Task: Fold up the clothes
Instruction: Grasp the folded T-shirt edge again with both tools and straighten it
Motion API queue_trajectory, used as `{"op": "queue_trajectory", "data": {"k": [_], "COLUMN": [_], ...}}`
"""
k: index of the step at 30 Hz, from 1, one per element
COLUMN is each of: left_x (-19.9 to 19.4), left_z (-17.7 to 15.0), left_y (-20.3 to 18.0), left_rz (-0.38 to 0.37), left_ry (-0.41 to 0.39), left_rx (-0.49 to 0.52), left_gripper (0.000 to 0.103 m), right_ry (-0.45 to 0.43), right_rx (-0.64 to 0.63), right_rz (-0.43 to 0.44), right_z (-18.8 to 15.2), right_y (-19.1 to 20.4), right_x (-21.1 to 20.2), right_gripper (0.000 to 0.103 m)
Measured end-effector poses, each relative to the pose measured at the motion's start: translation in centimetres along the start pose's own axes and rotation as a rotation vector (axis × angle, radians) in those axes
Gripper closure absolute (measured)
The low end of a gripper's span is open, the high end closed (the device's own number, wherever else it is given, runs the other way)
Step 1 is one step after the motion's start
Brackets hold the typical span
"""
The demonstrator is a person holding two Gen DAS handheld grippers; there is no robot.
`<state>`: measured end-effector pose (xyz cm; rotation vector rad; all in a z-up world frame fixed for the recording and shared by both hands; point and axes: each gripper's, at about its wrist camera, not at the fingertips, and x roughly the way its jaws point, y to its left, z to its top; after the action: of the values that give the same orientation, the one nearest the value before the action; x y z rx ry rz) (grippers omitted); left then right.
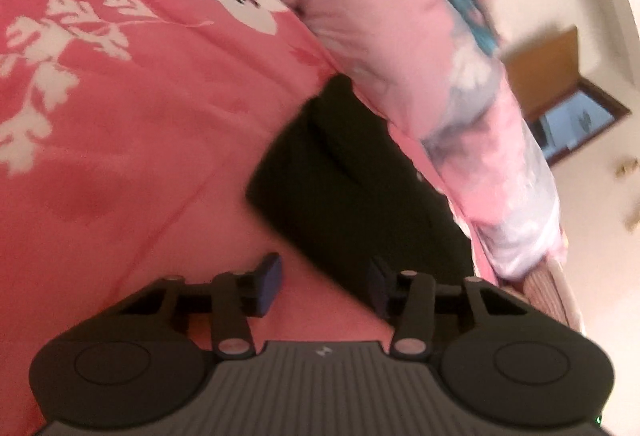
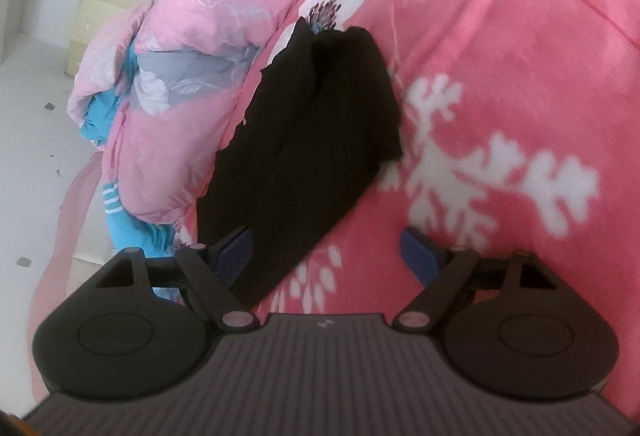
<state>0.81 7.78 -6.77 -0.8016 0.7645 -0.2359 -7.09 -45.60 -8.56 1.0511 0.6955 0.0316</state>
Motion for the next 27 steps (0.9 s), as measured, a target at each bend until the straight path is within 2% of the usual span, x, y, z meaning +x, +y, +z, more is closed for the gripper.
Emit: {"op": "queue_trajectory", "data": {"k": [1, 3, 6, 10, 13, 16, 17, 18, 20, 23, 27], "left_x": [0.6, 1.9, 3.0, 3.9, 4.3, 4.3, 4.1, 4.0, 3.4, 1.5, -1.4], "left_z": [0.3, 0.8, 1.2, 1.4, 1.5, 1.5, 1.5, 1.5, 1.5, 1.5, 1.2], "left_y": [0.3, 0.8, 1.2, 0.6, 0.4, -0.1, -0.3, -0.6, -1.1, -1.8, -2.6], "left_rz": [0.005, 0.013, -0.012, -0.015, -0.015, -0.003, 0.008, 0.019, 0.037, 0.023, 0.004], "left_ry": [-0.010, -0.022, -0.039, -0.062, -0.072, -0.076, -0.078, -0.081, -0.087, -0.114, -0.126], "left_rx": [-0.010, -0.031, -0.051, -0.021, -0.016, 0.002, 0.010, 0.019, 0.032, 0.045, 0.064], "left_gripper": [0.075, 0.092, 0.094, 0.094, 0.095, 0.098, 0.099, 0.099, 0.099, 0.100, 0.100], "right_ry": [-0.008, -0.026, -0.057, -0.104, -0.144, -0.180, -0.187, -0.189, -0.187, -0.186, -0.180], "right_rx": [0.003, 0.006, 0.015, 0.023, 0.027, 0.029, 0.033, 0.044, 0.091, 0.154, 0.130], "right_rz": [-0.001, 0.000, 0.006, 0.007, -0.003, -0.021, -0.029, -0.034, -0.023, 0.039, 0.088], "right_z": [0.2, 0.8, 1.8, 2.7, 3.2, 3.6, 3.7, 3.8, 4.0, 3.8, 3.0], "right_y": [0.1, 0.1, 0.1, 0.3, 0.4, 0.1, -0.1, -0.4, -1.4, -2.2, -1.2], "right_x": [0.3, 1.0, 2.1, 3.2, 3.8, 4.3, 4.3, 4.3, 4.1, 3.3, 1.7], "right_gripper": [0.021, 0.022, 0.022, 0.023, 0.028, 0.049, 0.063, 0.081, 0.096, 0.098, 0.099]}}
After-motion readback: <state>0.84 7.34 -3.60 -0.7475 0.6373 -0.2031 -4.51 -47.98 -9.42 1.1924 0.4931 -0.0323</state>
